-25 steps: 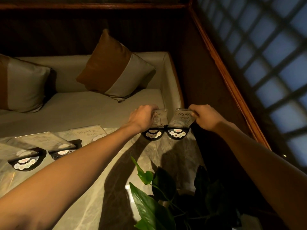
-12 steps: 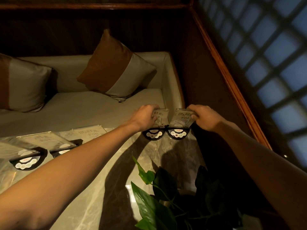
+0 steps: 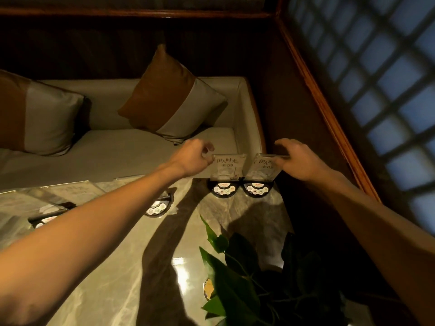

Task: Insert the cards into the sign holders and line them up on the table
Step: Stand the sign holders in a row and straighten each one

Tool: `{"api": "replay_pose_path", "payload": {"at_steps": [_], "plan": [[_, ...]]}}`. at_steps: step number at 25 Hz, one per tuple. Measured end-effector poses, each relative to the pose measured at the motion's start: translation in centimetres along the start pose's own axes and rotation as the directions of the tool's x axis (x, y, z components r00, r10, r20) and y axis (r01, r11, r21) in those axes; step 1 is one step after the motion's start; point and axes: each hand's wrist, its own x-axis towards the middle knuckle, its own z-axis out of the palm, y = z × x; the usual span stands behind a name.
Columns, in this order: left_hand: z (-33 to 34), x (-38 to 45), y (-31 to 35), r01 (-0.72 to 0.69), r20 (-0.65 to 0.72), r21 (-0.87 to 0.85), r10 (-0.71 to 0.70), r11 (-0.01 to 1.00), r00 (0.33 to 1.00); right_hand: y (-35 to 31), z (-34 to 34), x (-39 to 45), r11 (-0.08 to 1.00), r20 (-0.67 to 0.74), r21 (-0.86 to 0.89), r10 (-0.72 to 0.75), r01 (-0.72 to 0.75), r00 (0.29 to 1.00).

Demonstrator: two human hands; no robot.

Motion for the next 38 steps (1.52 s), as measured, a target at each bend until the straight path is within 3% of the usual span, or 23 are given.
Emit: {"api": "replay_pose_path", "payload": {"at_steps": [3, 5, 8, 11, 15, 18, 26, 38], "plan": [[-3.3, -1.6, -2.1, 0.036, -0.063, 0.002, -0.036, 0.999, 0.997, -3.6, -1.2, -0.4, 0.999, -0.16, 0.018, -0.025, 0.028, 0.987], [-5.3, -3.1, -3.6, 0.048, -0.053, 0.02, -0.047, 0.999, 0.997, -7.2, -1.0, -0.1, 0.994, -0.172, 0.04, -0.092, 0.101, 0.981], [-7.7, -5.5, -5.9, 0.064, 0.111, 0.138, -0.08, 0.988, 0.991, -14.1, 1.3, 0.4, 0.973, -0.07, 0.07, -0.213, 0.218, 0.974], [-8.9, -7.5, -8.3, 0.074, 0.3, 0.284, -0.162, 0.956, 0.94, -20.4, 5.8, 0.3, 0.948, 0.116, 0.071, -0.318, 0.311, 0.941], [-9.2, -9.4, -11.7, 0.049, 0.292, 0.391, -0.174, 0.919, 0.94, -25.0, 11.6, 0.7, 0.922, 0.206, 0.009, -0.381, 0.387, 0.901], [-8.8, -10.4, -13.6, 0.019, 0.222, 0.381, -0.111, 0.924, 0.969, -25.9, 13.8, 1.1, 0.926, 0.166, -0.027, -0.366, 0.376, 0.915], [-7.6, -8.4, -12.2, 0.054, -0.082, 0.063, -0.049, 0.997, 0.995, -23.2, 9.9, 3.3, 0.941, 0.148, -0.098, -0.309, 0.325, 0.94], [-3.6, -4.1, -9.1, -0.014, -0.073, -0.001, 0.013, 1.0, 0.997, -17.2, 7.5, 4.2, 0.94, 0.181, -0.149, -0.28, 0.308, 0.943]]}}
